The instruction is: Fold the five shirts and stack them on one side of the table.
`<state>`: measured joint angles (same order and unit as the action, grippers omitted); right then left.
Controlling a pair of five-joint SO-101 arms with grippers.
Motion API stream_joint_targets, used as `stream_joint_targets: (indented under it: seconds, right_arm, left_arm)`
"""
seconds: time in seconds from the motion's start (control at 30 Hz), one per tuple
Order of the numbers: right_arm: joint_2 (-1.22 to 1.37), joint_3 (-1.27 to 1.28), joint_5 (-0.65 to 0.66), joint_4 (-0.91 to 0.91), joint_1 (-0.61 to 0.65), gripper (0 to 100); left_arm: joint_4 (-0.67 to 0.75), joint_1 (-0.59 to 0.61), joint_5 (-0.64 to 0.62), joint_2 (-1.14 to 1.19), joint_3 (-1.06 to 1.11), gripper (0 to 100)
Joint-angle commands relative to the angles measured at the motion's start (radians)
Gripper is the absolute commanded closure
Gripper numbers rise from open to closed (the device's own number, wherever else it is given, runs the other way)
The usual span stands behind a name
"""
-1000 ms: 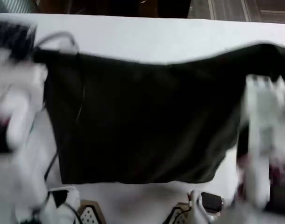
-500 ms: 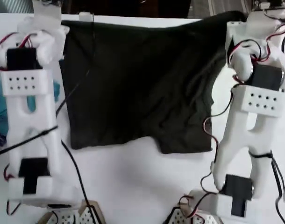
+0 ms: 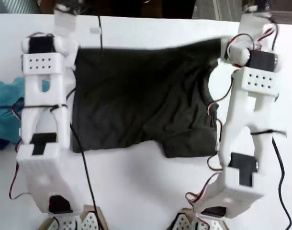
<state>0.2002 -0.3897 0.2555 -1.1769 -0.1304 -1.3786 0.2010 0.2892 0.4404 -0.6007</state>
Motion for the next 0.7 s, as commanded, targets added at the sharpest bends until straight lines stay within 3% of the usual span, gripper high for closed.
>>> stream_joint_targets:
  seconds: [0.0, 0.23, 0.33, 0.67]
  right_arm:
    - [0.073, -0.046, -0.002, -0.111, 0.001, 97.8]
    - [0.222, -0.046, 0.002, -0.248, -0.018, 97.8]
    - [0.245, -0.046, 0.060, -0.302, -0.013, 97.8]
    - [0.122, -0.031, 0.157, -0.463, -0.088, 97.8]
  left_arm:
    - [-0.080, -0.008, 0.002, 0.055, -0.013, 97]
    - [-0.224, -0.009, 0.052, 0.190, -0.013, 97]
    - [-0.272, -0.008, 0.075, 0.209, -0.013, 97]
    - [-0.405, -0.006, 0.121, 0.161, 0.010, 97]
